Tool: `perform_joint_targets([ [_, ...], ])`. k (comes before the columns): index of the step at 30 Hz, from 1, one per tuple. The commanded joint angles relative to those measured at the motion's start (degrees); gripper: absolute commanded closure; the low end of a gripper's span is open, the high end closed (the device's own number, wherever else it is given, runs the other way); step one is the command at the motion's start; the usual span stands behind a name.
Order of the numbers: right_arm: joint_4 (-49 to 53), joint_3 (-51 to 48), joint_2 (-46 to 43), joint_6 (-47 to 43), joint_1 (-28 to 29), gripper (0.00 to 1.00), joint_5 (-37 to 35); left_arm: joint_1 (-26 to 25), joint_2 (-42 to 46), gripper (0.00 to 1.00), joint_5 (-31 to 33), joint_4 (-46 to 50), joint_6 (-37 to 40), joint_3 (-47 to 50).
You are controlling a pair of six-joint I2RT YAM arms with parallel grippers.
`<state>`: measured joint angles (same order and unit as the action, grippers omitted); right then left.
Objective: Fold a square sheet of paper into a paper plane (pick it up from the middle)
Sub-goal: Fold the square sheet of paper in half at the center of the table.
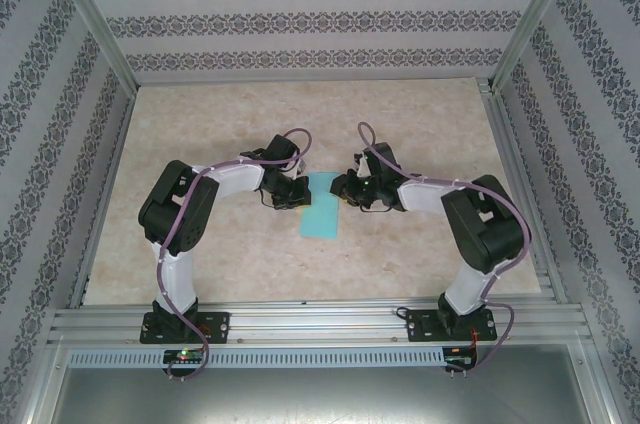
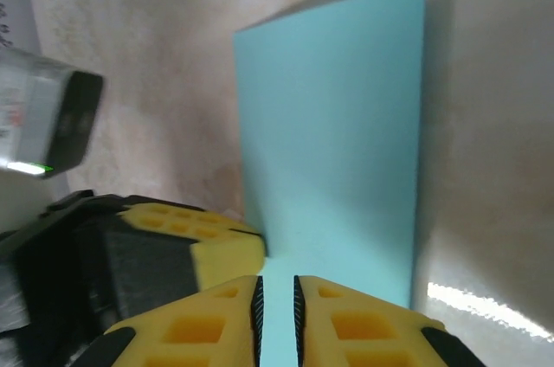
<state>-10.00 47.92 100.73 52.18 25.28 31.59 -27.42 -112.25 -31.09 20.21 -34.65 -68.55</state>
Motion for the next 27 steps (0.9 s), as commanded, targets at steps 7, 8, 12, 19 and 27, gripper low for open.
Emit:
perform_joint_targets([
  [7, -2.39, -0.23, 7.23, 0.44, -0.01, 0.80, 1.13, -0.88, -1.75, 1.00, 1.60, 4.13, 1.70, 0.14],
  [8, -2.56, -0.55, 7.29, 0.62, -0.05, 0.80, 0.93, -0.88, -1.77, 1.00, 1.63, 4.22, 1.78, 0.17],
  [12, -1.81, 0.45, 4.52, 0.79, -0.14, 0.80, 1.45, -0.93, -1.75, 1.00, 1.67, 4.45, 1.79, -0.05],
  [19, 7.71, 9.31, 3.16, -3.94, -0.92, 0.79, -0.16, -0.89, -1.75, 1.00, 1.69, 4.66, 1.79, -0.32],
  [27, 8.30, 14.19, 9.26, -3.87, -3.12, 0.79, -0.01, -0.88, -1.40, 1.00, 1.59, 4.49, 1.65, 0.03],
])
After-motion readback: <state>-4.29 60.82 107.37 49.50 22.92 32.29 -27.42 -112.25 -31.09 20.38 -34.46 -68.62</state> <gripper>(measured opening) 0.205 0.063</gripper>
